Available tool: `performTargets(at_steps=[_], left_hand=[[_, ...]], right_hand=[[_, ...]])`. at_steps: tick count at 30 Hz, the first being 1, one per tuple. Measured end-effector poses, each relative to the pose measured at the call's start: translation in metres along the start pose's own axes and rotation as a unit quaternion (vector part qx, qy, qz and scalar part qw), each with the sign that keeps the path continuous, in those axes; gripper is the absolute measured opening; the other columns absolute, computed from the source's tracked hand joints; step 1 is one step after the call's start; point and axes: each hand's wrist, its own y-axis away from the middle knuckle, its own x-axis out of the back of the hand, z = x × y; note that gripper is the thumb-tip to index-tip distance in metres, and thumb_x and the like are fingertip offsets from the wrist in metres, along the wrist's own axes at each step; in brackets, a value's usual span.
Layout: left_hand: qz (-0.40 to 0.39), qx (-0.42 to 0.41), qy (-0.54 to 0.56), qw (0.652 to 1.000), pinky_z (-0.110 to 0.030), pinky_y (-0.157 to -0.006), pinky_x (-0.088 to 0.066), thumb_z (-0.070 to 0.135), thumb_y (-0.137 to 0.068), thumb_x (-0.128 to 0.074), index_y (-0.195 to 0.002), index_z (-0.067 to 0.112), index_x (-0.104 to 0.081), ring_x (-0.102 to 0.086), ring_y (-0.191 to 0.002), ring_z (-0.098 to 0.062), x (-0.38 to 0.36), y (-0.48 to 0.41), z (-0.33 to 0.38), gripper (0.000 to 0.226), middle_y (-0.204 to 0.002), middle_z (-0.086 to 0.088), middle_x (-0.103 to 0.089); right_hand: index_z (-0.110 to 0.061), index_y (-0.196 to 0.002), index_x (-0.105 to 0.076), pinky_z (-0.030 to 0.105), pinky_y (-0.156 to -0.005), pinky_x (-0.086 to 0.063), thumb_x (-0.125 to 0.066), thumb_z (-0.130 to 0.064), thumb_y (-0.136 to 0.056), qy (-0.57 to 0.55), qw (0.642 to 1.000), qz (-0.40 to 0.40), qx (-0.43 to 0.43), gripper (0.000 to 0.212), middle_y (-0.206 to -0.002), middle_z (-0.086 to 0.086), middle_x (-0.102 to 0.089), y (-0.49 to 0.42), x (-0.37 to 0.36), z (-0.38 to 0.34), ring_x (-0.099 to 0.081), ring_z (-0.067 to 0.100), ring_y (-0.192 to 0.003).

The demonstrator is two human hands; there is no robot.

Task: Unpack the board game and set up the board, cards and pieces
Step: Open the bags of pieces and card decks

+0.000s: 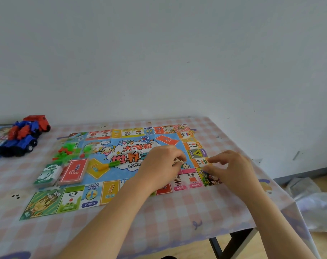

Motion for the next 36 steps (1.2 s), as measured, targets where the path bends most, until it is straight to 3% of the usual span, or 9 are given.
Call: performTargets(at_steps=[6, 11, 17, 22, 27, 32, 36], left_hand=[[0.044, 0.051, 0.001, 0.998, -0.024, -0.082, -0.047, 0.023, -0.092, -0.057, -0.107, 0.027, -0.068, -0.057, -0.095, -0.005, 0.031, 0.007, -0.021, 0.019, -0.11, 0.011, -0.063], [0.082, 0.119, -0.007, 0.989, -0.024, -0.08, -0.043, 0.019, -0.09, -0.059, -0.104, 0.028, -0.069, -0.058, -0.093, -0.005, 0.066, 0.024, -0.056, 0.019, -0.108, 0.012, -0.066], [0.065, 0.204, -0.053, 0.975, -0.028, -0.088, -0.043, 0.019, -0.089, -0.061, -0.104, 0.031, -0.067, -0.056, -0.105, -0.008, 0.1, 0.056, -0.095, 0.02, -0.121, 0.009, -0.061], [0.009, 0.204, -0.09, 0.975, -0.033, -0.097, -0.045, 0.021, -0.087, -0.062, -0.113, 0.033, -0.064, -0.053, -0.116, -0.011, 0.103, 0.071, -0.105, 0.029, -0.13, 0.01, -0.057], [-0.014, 0.187, -0.123, 0.975, -0.03, -0.095, -0.044, 0.028, -0.085, -0.063, -0.117, 0.031, -0.064, -0.055, -0.113, -0.012, 0.103, 0.075, -0.11, 0.033, -0.127, 0.009, -0.059], [-0.029, 0.162, -0.162, 0.973, -0.035, -0.103, -0.035, 0.033, -0.086, -0.06, -0.113, 0.035, -0.065, -0.054, -0.106, -0.008, 0.099, 0.073, -0.114, 0.027, -0.111, 0.015, -0.066], [-0.022, 0.146, -0.17, 0.974, -0.033, -0.104, -0.03, 0.037, -0.089, -0.059, -0.109, 0.034, -0.066, -0.054, -0.099, -0.009, 0.094, 0.072, -0.113, 0.021, -0.103, 0.015, -0.066]], right_hand=[[-0.018, -0.093, -0.076, 0.027, -0.067, -0.046, -0.06, -0.023, -0.09, -0.058, 0.994, 0.079, 0.051, 0.017, -0.091, -0.002, -0.07, -0.004, -0.004, -0.037, -0.057, 0.01, -0.076], [-0.022, -0.102, -0.075, 0.024, -0.076, -0.049, -0.06, -0.018, -0.09, -0.054, 0.99, 0.01, 0.132, 0.019, -0.093, -0.007, -0.072, -0.003, -0.034, -0.09, -0.06, 0.008, -0.082], [-0.024, -0.11, -0.071, 0.028, -0.083, -0.053, -0.054, -0.019, -0.092, -0.025, 0.982, -0.062, 0.178, 0.026, -0.105, -0.005, -0.071, -0.002, -0.075, -0.146, -0.063, 0.013, -0.094], [-0.024, -0.119, -0.066, 0.023, -0.087, -0.04, -0.053, -0.017, -0.092, 0.022, 0.982, -0.051, 0.18, 0.031, -0.12, -0.001, -0.06, -0.007, -0.096, -0.167, -0.054, 0.016, -0.11], [-0.025, -0.121, -0.064, 0.03, -0.095, -0.038, -0.051, -0.018, -0.093, 0.066, 0.96, -0.131, 0.24, 0.031, -0.124, 0.0, -0.055, -0.007, -0.115, -0.182, -0.045, 0.02, -0.117], [-0.024, -0.107, -0.07, 0.02, -0.075, -0.034, -0.053, -0.023, -0.093, 0.043, 0.968, -0.103, 0.225, 0.022, -0.105, -0.003, -0.06, -0.006, -0.126, -0.178, -0.051, 0.015, -0.101], [-0.025, -0.105, -0.071, 0.022, -0.076, -0.043, -0.051, -0.025, -0.094, 0.023, 0.972, -0.088, 0.218, 0.023, -0.104, -0.006, -0.064, -0.004, -0.122, -0.172, -0.055, 0.012, -0.095]])
